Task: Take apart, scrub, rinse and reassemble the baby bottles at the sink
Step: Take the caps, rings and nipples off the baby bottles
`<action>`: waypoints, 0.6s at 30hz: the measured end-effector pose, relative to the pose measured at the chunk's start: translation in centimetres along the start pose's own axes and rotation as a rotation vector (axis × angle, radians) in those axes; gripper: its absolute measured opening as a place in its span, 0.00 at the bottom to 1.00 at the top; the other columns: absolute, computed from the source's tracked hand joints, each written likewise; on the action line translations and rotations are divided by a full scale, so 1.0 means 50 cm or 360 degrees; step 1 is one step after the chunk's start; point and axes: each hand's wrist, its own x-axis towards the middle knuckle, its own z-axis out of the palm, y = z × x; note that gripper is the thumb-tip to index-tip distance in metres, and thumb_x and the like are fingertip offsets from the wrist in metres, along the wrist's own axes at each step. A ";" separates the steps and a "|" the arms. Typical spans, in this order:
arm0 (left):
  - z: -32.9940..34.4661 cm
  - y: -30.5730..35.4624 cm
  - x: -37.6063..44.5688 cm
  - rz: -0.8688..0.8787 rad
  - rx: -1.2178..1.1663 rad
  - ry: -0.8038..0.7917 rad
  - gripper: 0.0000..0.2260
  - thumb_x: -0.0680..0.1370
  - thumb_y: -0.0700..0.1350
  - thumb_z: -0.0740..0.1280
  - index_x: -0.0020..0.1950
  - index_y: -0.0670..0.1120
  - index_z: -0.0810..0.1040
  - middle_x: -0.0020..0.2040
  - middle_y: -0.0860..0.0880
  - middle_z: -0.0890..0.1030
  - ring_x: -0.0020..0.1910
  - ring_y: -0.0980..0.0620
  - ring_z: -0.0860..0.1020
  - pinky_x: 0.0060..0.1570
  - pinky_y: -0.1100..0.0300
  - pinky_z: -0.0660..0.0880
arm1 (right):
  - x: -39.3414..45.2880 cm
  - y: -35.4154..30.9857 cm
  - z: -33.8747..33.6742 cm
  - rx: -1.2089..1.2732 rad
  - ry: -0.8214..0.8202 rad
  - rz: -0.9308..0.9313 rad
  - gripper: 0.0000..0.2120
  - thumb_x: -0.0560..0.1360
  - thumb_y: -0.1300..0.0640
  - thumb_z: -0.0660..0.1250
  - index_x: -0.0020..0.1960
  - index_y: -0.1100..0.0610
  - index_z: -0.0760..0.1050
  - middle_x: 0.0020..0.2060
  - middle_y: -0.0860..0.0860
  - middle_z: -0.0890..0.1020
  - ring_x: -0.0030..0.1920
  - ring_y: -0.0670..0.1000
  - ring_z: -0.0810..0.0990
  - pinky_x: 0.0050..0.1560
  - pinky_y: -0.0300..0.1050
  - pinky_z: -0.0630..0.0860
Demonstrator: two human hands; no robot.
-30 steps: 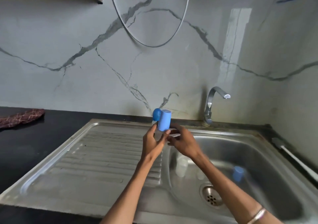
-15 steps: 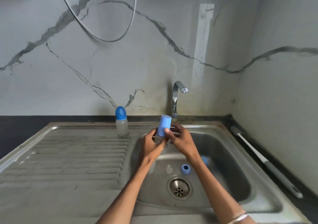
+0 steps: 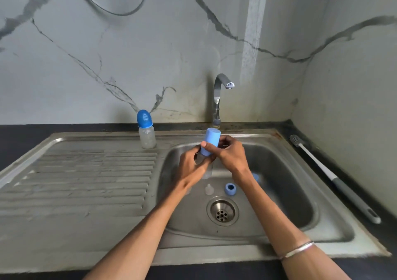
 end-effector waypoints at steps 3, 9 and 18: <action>-0.007 -0.003 0.004 0.0002 -0.0029 -0.0075 0.15 0.74 0.52 0.73 0.58 0.49 0.82 0.46 0.52 0.84 0.45 0.56 0.82 0.44 0.60 0.78 | 0.007 0.005 -0.009 0.0055 -0.0165 -0.0029 0.18 0.68 0.46 0.79 0.54 0.55 0.82 0.46 0.49 0.86 0.50 0.49 0.84 0.52 0.44 0.79; -0.008 -0.003 0.005 0.0052 0.0041 -0.0044 0.07 0.77 0.46 0.73 0.55 0.50 0.82 0.39 0.58 0.80 0.37 0.57 0.78 0.34 0.73 0.69 | 0.016 0.023 -0.019 0.0264 -0.0417 0.0024 0.15 0.79 0.56 0.69 0.64 0.61 0.78 0.55 0.57 0.84 0.59 0.56 0.82 0.63 0.47 0.77; 0.013 -0.010 0.007 -0.0052 -0.0186 -0.0020 0.08 0.76 0.50 0.73 0.55 0.53 0.82 0.45 0.53 0.85 0.44 0.57 0.82 0.42 0.60 0.77 | 0.007 0.016 -0.006 0.0003 0.0022 -0.0080 0.23 0.69 0.49 0.79 0.59 0.55 0.76 0.50 0.48 0.84 0.51 0.44 0.83 0.49 0.37 0.80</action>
